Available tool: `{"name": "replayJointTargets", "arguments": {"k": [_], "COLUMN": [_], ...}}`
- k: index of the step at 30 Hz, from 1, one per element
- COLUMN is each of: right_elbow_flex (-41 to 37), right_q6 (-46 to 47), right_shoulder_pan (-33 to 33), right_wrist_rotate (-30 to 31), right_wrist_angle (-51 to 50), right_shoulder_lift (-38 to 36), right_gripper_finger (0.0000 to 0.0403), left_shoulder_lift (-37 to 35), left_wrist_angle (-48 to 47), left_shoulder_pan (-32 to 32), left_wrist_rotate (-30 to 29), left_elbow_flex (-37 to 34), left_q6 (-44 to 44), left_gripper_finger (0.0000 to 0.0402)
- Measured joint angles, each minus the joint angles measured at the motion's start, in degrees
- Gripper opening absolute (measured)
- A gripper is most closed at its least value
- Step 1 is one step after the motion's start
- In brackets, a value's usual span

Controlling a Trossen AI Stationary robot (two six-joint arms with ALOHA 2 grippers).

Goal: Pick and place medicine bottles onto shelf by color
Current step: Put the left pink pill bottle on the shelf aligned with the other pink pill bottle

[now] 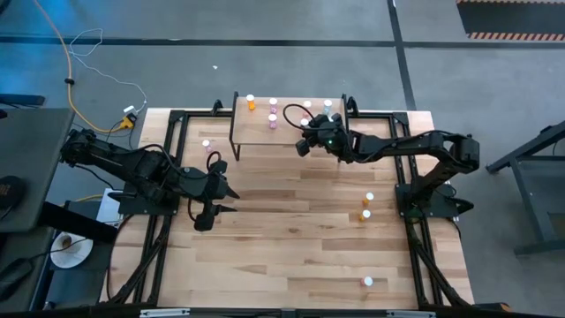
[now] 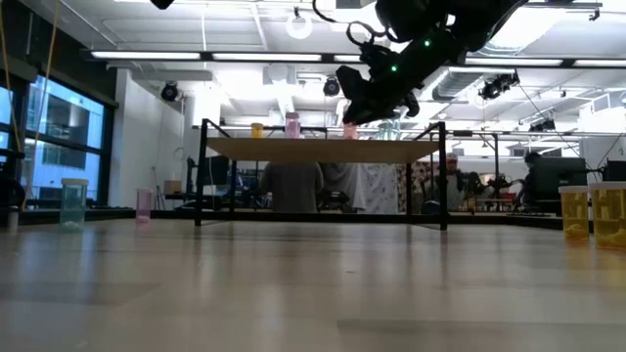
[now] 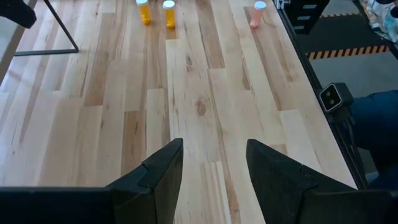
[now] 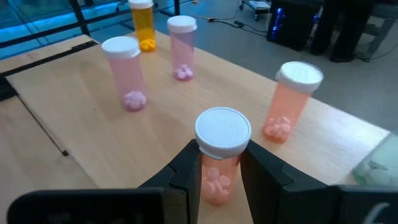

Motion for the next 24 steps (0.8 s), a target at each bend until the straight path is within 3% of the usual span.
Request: {"name": "replayJointTargets", "arguments": {"k": [15,24], "right_elbow_flex": [0.0,0.0], "right_q6": [-0.01,-0.01], "right_shoulder_pan": [0.03,0.03], "right_wrist_rotate": [0.52,2.06], "right_wrist_angle": [0.02,0.04], "right_shoulder_lift": [0.17,0.17], "right_gripper_finger": [0.0083,0.0123], "left_shoulder_lift": [-0.02,-0.02], "left_wrist_angle": [0.0,0.0], "left_shoulder_pan": [0.0,0.0], "left_wrist_rotate": [0.0,0.02], "left_elbow_flex": [0.0,0.0], "left_q6": [0.0,0.0], "left_gripper_finger": [0.0168,0.0168]}}
